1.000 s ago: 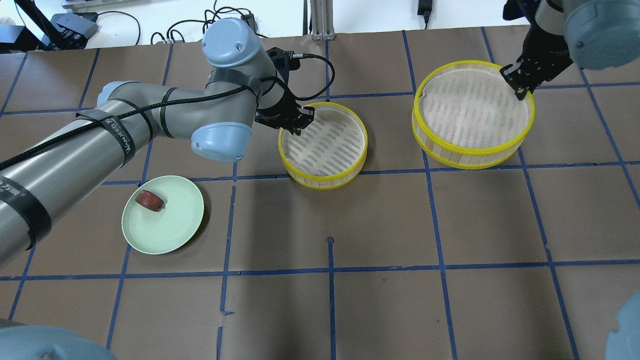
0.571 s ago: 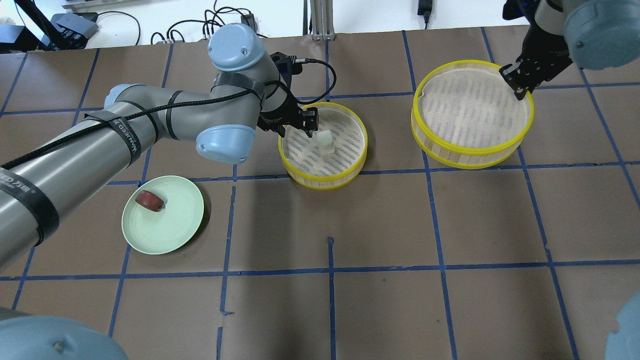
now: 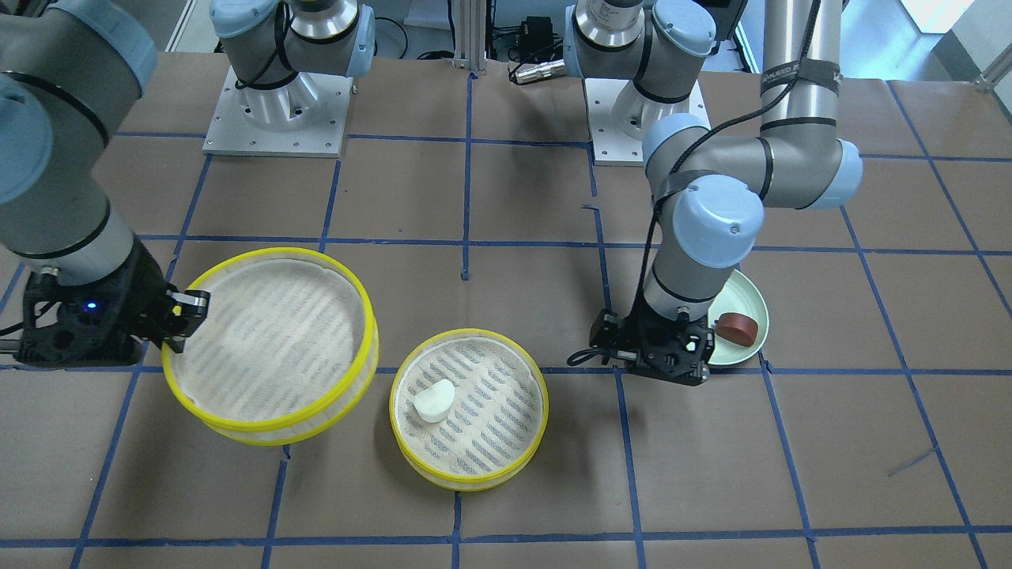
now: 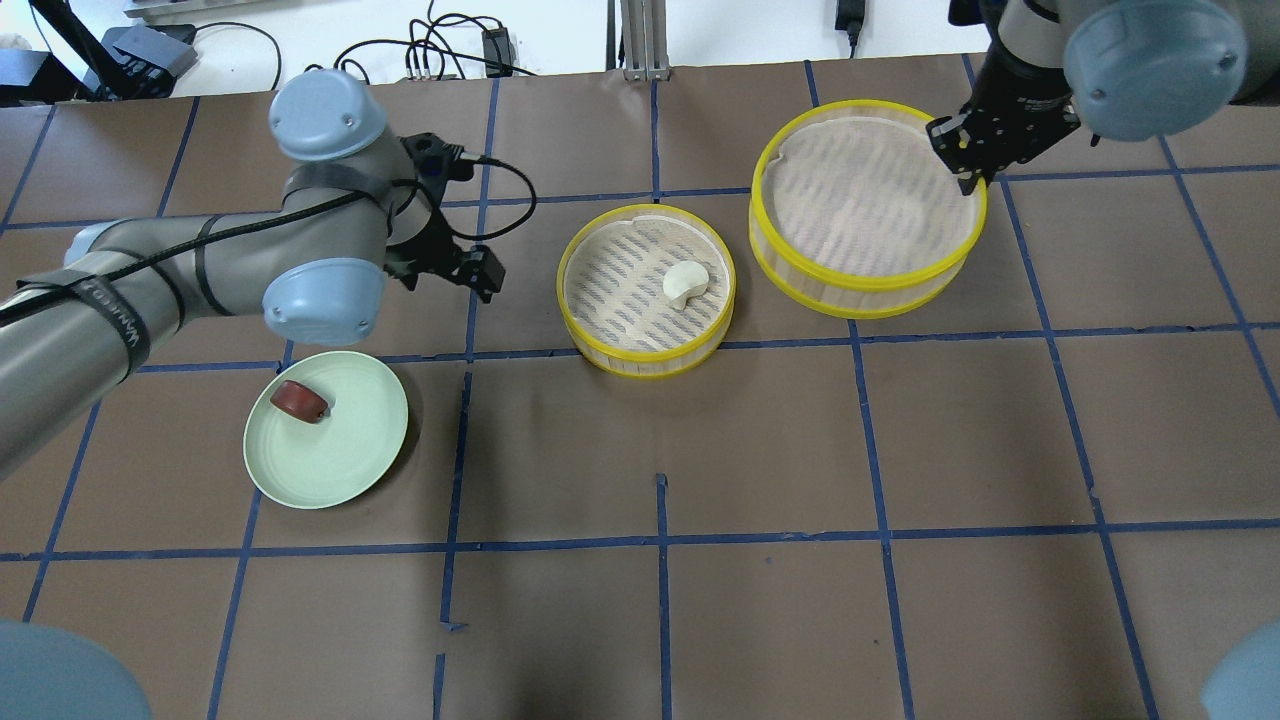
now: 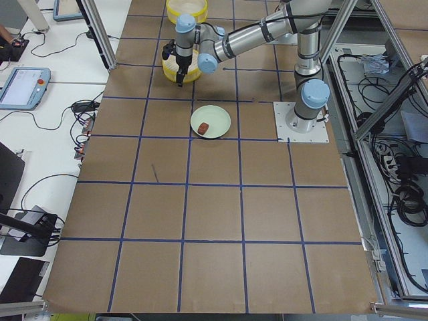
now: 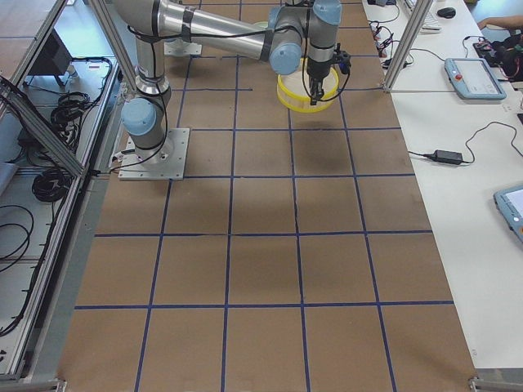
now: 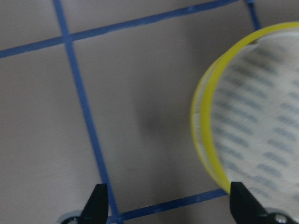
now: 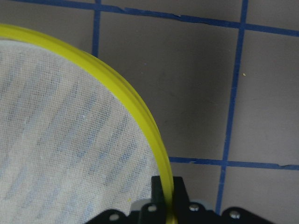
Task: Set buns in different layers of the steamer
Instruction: 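Restack the top tier with the right gripper while the left gripper returns to the plate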
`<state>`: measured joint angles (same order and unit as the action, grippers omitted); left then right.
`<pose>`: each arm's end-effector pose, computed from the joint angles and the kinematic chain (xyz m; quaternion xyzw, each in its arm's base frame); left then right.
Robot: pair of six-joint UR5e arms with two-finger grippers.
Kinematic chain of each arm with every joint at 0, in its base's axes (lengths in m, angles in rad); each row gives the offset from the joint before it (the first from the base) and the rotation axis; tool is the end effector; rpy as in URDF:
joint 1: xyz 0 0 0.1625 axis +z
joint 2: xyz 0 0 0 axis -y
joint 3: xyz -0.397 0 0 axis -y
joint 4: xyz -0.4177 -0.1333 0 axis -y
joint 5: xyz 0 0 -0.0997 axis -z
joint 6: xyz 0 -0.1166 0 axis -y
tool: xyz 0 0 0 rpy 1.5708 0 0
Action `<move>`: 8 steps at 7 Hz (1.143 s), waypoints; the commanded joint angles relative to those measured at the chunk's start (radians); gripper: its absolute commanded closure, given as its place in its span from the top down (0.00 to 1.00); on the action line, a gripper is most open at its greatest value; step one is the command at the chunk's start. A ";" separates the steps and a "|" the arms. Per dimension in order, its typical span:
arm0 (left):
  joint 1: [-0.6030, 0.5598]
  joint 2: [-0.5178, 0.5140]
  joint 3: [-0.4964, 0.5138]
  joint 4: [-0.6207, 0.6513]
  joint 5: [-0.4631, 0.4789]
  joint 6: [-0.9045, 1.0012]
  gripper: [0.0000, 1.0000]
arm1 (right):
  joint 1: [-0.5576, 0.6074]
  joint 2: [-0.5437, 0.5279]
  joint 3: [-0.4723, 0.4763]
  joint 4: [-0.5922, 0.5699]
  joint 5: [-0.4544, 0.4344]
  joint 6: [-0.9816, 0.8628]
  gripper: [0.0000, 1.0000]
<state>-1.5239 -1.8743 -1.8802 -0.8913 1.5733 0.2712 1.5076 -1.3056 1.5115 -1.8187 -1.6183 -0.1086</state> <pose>-0.1063 -0.5732 0.1914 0.1118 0.9932 -0.0327 0.0065 0.0885 -0.6243 0.3480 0.0222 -0.9993 0.0189 0.0255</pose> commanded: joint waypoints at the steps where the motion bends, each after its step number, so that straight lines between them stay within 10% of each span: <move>1: 0.187 0.102 -0.144 -0.011 0.010 0.161 1.00 | 0.165 0.060 -0.043 -0.014 0.009 0.291 0.05; 8: 0.266 0.026 -0.145 -0.092 0.119 0.161 0.95 | 0.306 0.221 -0.040 -0.128 -0.003 0.509 0.05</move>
<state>-1.2588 -1.8280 -2.0234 -0.9870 1.6924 0.4350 1.8112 -1.0854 1.4692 -1.9457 -1.6210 0.4024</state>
